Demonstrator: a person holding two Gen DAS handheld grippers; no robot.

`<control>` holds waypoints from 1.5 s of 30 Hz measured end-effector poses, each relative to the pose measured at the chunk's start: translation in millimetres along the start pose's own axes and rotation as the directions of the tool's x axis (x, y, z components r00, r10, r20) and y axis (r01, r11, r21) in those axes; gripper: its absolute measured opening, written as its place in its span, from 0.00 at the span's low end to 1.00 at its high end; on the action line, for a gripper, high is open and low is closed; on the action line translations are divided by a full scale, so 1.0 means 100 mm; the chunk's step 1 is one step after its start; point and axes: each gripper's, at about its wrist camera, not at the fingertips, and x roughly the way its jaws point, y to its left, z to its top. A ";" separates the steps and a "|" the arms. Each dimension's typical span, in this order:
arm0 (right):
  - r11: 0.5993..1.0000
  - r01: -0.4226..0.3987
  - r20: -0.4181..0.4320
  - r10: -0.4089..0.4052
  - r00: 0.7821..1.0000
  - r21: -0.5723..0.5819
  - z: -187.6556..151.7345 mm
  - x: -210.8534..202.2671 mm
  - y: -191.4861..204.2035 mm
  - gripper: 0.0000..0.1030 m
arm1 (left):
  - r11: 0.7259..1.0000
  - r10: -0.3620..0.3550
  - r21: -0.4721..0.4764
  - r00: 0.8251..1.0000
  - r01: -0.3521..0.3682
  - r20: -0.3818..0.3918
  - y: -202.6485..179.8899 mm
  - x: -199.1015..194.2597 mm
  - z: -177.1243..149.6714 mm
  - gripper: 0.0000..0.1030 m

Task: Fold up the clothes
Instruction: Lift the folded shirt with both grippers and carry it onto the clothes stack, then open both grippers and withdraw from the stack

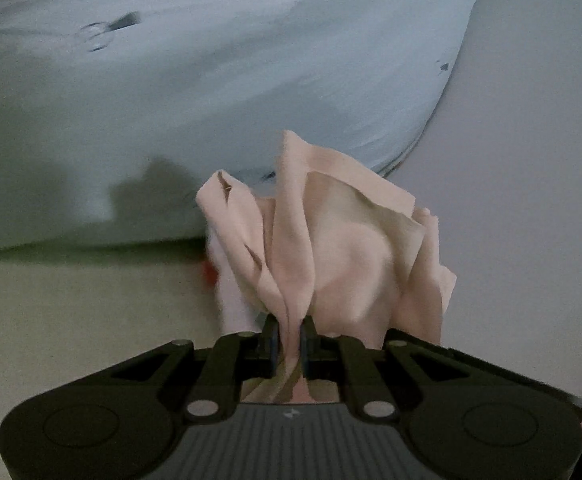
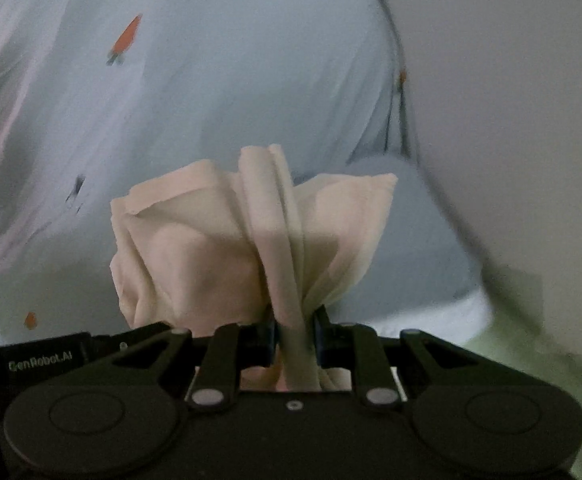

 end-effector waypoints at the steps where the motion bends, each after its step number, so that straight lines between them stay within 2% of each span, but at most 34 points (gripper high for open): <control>1: 1.000 0.001 0.016 -0.001 1.000 -0.006 0.11 0.04 -0.06 0.18 | 1.000 -0.009 0.004 1.000 0.009 0.012 -0.05 0.08 0.08 0.11; 6: 0.999 0.029 0.084 -0.027 0.996 -0.024 0.62 0.31 -0.35 0.18 | 1.000 -0.026 0.012 0.998 0.025 0.060 -0.24 0.56 0.39 0.11; 10: 0.999 0.042 0.115 -0.044 0.992 0.012 0.92 0.69 -0.63 0.19 | 0.999 -0.033 0.015 0.995 0.032 0.095 -0.37 0.95 0.61 0.11; 13: 0.997 0.070 0.057 -0.072 0.996 0.043 0.89 1.10 -0.79 0.24 | 0.999 0.032 0.015 0.998 -0.032 0.056 -0.28 1.35 0.61 0.12; 18: 0.988 0.128 -0.061 -0.123 0.991 0.084 0.78 1.80 -1.04 0.26 | 0.993 0.102 0.049 0.995 -0.103 0.020 -0.20 1.55 0.54 0.12; 21: 0.983 0.156 -0.121 -0.144 0.982 0.099 0.72 2.15 -1.16 0.39 | 0.987 0.143 0.072 0.990 -0.143 0.002 -0.15 1.66 0.49 0.17; 23: 0.985 0.148 -0.123 -0.137 0.983 0.085 0.72 2.17 -1.17 0.39 | 0.982 0.171 0.088 0.985 -0.169 -0.009 -0.12 1.73 0.46 0.24; 25: 0.988 0.143 -0.119 -0.135 0.984 0.061 0.73 2.14 -1.15 0.43 | 0.975 0.199 0.104 0.980 -0.195 -0.021 -0.09 1.80 0.43 0.34; 26: 0.988 0.144 -0.116 -0.138 0.984 0.048 0.74 2.10 -1.13 0.44 | 0.972 0.212 0.112 0.977 -0.208 -0.026 -0.07 1.83 0.41 0.35; 28: 0.988 0.151 -0.110 -0.149 0.983 0.013 0.74 1.98 -1.07 0.45 | 0.964 0.240 0.129 0.970 -0.234 -0.036 -0.04 1.90 0.38 0.47; 29: 0.987 0.158 -0.105 -0.158 0.982 -0.007 0.74 1.90 -1.03 0.45 | 0.961 0.246 0.143 0.969 -0.239 -0.036 -0.05 1.84 0.35 0.49; 32: 0.981 0.181 -0.068 -0.186 0.980 -0.070 0.70 1.60 -0.88 0.51 | 0.950 0.257 0.191 0.966 -0.247 -0.029 -0.11 1.54 0.26 0.57; 34: 0.977 0.192 -0.037 -0.196 0.980 -0.090 0.64 1.34 -0.82 0.64 | 0.943 0.262 0.217 0.965 -0.252 -0.018 -0.15 1.31 0.17 0.69; 42: 0.971 0.224 0.031 -0.222 0.975 -0.081 0.21 0.25 -0.70 0.87 | 0.918 0.281 0.280 0.959 -0.280 0.038 -0.30 0.35 -0.26 0.87; 45: 0.971 0.216 0.031 -0.214 0.976 -0.099 -0.04 -0.09 -0.56 0.97 | 0.922 0.269 0.278 0.962 -0.271 0.043 -0.34 0.02 -0.44 0.96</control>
